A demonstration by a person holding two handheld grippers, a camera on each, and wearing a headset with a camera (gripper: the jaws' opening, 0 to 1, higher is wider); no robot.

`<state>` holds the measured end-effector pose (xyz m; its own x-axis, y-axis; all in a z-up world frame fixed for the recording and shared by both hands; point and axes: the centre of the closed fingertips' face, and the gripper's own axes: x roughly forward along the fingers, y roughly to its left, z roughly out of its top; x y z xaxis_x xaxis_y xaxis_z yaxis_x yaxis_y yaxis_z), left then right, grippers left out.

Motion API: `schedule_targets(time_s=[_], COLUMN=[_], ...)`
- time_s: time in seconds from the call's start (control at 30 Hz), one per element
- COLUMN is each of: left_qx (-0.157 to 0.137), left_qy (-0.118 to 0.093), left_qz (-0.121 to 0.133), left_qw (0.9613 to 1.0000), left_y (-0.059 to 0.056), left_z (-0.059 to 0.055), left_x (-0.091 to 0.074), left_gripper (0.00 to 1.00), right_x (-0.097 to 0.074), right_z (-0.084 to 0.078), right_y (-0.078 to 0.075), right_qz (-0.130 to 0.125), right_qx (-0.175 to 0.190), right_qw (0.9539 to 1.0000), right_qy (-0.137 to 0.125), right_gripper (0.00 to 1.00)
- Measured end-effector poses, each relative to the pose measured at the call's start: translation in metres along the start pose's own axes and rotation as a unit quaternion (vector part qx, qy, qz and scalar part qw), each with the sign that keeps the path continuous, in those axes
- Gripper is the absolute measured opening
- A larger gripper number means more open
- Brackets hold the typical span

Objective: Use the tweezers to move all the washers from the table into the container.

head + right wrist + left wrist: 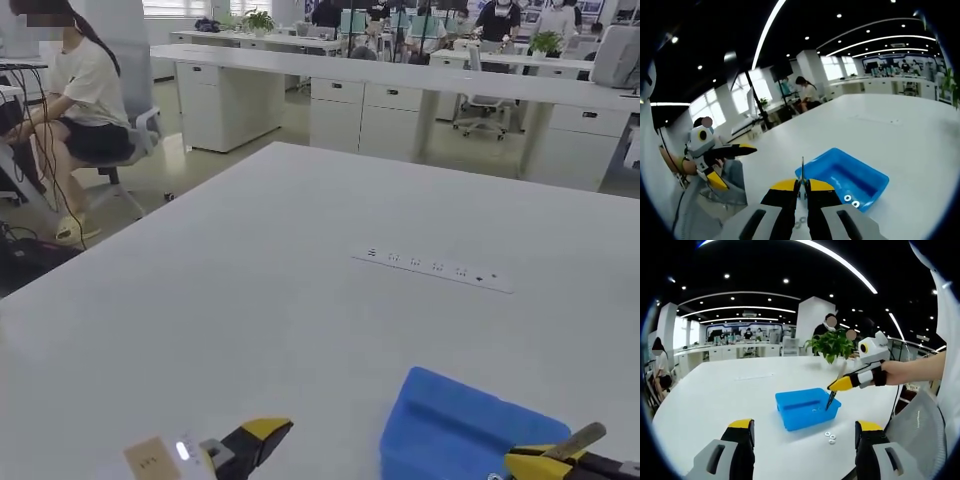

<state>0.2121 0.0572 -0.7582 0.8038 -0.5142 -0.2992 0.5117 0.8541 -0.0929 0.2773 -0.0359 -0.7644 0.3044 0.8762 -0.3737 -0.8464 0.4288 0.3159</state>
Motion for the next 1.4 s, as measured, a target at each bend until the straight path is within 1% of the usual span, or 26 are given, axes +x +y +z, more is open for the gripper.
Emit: schedule_targets(time_s=[0.23,0.43,0.6,0.73,1.07,1.17,1.23,1.3,1.4], left_qx=[0.000,0.002,0.003,0.004,0.007,0.007,0.008,0.008,0.008], left_qy=[0.003,0.007,0.009,0.012,0.016,0.017,0.017,0.017,0.017], left_qz=[0.000,-0.001,-0.001,-0.001,-0.002,-0.002,-0.001,-0.001,-0.001], left_qw=[1.0000,1.0000,1.0000,0.9999,0.9998,0.9998,0.9998,0.9998,0.9998], left_y=[0.000,0.000,0.000,0.000,0.000,0.000,0.000,0.000,0.000], left_z=[-0.001,-0.003,-0.003,-0.004,-0.005,-0.006,-0.006,-0.006,-0.006], left_x=[0.000,0.000,0.000,0.000,0.000,0.000,0.000,0.000,0.000], left_gripper=[0.83,0.83,0.83,0.82,0.81,0.80,0.80,0.80,0.80], right_x=[0.007,0.013,0.016,0.019,0.021,0.022,0.023,0.024,0.026], right_z=[-0.016,-0.036,-0.052,-0.060,-0.071,-0.075,-0.074,-0.074,-0.076], right_y=[0.013,0.021,0.022,0.020,0.022,0.024,0.025,0.029,0.036], right_qz=[0.021,0.033,0.039,0.038,0.044,0.045,0.049,0.050,0.062], right_qx=[0.009,0.011,0.011,0.013,0.007,-0.008,-0.013,-0.029,-0.081], right_qw=[0.9996,0.9984,0.9970,0.9962,0.9944,0.9931,0.9929,0.9922,0.9876], right_qy=[0.017,0.045,0.066,0.077,0.096,0.108,0.108,0.111,0.119], right_gripper=[0.04,0.04,0.04,0.04,0.04,0.04,0.04,0.04,0.04])
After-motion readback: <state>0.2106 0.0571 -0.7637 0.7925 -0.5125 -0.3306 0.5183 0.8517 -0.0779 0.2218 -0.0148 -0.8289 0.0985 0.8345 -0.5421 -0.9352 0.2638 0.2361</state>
